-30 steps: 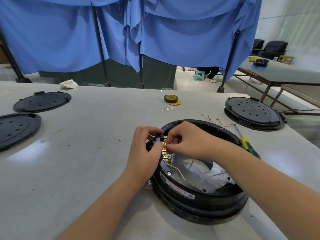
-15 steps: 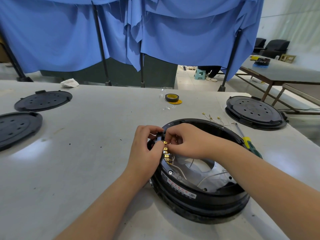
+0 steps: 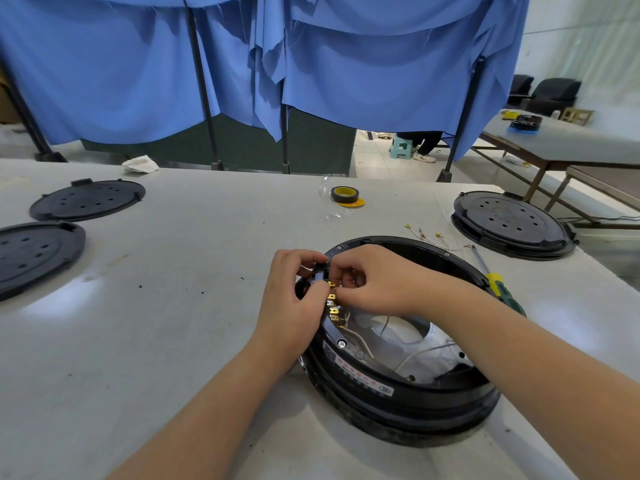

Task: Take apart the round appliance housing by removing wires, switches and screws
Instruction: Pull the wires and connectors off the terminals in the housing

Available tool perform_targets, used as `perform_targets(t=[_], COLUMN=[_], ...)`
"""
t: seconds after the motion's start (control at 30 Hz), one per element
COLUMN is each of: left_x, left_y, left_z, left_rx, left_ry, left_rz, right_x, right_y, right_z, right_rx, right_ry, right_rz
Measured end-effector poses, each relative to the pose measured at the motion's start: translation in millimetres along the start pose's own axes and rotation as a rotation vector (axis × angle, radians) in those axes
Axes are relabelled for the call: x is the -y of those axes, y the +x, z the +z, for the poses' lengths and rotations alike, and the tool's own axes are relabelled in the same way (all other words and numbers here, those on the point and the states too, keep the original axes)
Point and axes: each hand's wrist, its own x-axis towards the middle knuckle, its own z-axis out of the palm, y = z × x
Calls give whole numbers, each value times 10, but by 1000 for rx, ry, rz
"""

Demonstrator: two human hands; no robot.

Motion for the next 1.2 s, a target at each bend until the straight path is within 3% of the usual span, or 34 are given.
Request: perform_targets(t=[0.87,1.2], left_x=[2,-9], left_y=[9,10], left_z=[8,7], left_rx=[-5,2], left_ry=[0,-7], left_rz=[-1,1], right_x=[-27,-25], right_y=[-14,-46], right_z=[-22,-96], right_rx=[-26,-125], right_ry=[-80,94], right_rz=[38,29])
